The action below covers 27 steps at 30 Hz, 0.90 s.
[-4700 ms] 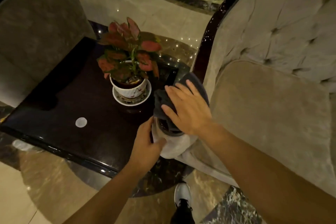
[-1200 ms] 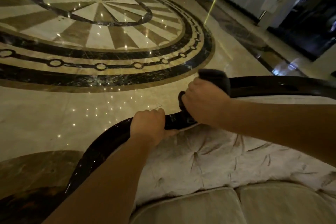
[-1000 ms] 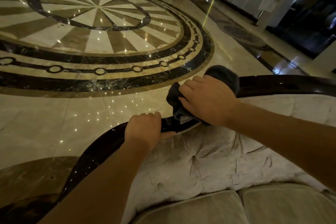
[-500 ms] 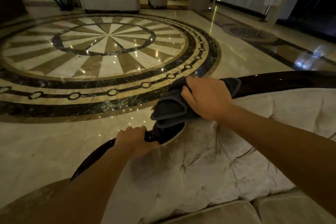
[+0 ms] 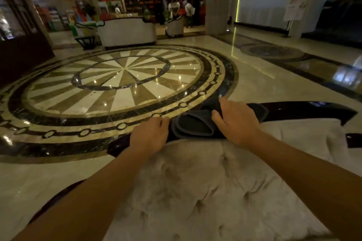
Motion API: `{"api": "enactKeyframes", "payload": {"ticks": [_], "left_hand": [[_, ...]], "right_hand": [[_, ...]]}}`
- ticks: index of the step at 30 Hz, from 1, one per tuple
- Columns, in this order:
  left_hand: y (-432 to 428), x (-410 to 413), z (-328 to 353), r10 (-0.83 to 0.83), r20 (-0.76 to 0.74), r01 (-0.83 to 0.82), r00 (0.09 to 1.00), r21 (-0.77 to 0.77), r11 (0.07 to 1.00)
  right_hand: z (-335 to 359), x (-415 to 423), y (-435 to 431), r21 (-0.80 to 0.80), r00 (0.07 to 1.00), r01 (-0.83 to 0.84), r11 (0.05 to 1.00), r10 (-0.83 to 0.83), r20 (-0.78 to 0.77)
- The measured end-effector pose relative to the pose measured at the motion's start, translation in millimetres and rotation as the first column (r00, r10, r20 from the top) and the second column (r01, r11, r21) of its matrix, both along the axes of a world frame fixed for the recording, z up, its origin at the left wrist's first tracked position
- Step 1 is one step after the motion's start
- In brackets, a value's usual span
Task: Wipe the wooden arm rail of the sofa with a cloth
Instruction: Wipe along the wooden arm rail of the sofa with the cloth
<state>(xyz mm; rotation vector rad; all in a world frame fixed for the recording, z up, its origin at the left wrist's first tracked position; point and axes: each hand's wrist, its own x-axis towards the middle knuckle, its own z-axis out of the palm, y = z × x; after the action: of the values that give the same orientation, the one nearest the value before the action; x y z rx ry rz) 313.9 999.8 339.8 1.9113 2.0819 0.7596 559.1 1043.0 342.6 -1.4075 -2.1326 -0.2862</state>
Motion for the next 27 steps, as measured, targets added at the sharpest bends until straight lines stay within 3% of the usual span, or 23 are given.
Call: {"api": "enactKeyframes", "payload": {"ticks": [3, 5, 9, 11, 12, 16, 20, 24, 27], "left_hand": [[8, 32, -5, 0.163, -0.249, -0.143, 0.955, 0.095, 0.985], [13, 41, -6, 0.221, -0.321, -0.172, 0.921, 0.175, 0.969], [15, 45, -8, 0.199, -0.413, -0.151, 0.889, 0.147, 0.978], [16, 41, -8, 0.198, -0.460, -0.169, 0.866, 0.105, 0.980], [16, 40, -8, 0.186, -0.501, -0.164, 0.845, 0.088, 0.983], [17, 35, -2, 0.088, -0.569, -0.136, 0.818, -0.043, 0.990], [29, 58, 21, 0.126, -0.388, -0.256, 0.913, -0.304, 0.918], [32, 109, 21, -0.015, -0.582, -0.117, 0.813, -0.189, 0.975], [40, 128, 26, -0.031, -0.584, -0.061, 0.811, -0.137, 0.989]], "right_hand": [[6, 20, -1, -0.109, 0.980, -0.080, 0.991, 0.059, -0.189], [17, 18, 2, -0.181, 0.968, -0.151, 0.972, 0.109, -0.225], [31, -33, 5, -0.436, 0.989, -0.043, 0.899, 0.099, 0.107], [25, -60, -5, -0.348, 0.951, 0.003, 0.938, 0.105, 0.290], [20, -66, -9, -0.266, 0.950, -0.013, 0.964, 0.095, 0.299], [13, -56, -7, -0.056, 0.988, -0.077, 0.995, 0.084, 0.129], [13, -37, -4, -0.011, 0.994, -0.092, 0.996, 0.093, 0.060], [15, 4, 5, -0.015, 0.999, -0.047, 0.999, 0.047, 0.013], [15, 52, 16, -0.018, 0.999, -0.018, 1.000, 0.018, 0.029]]}}
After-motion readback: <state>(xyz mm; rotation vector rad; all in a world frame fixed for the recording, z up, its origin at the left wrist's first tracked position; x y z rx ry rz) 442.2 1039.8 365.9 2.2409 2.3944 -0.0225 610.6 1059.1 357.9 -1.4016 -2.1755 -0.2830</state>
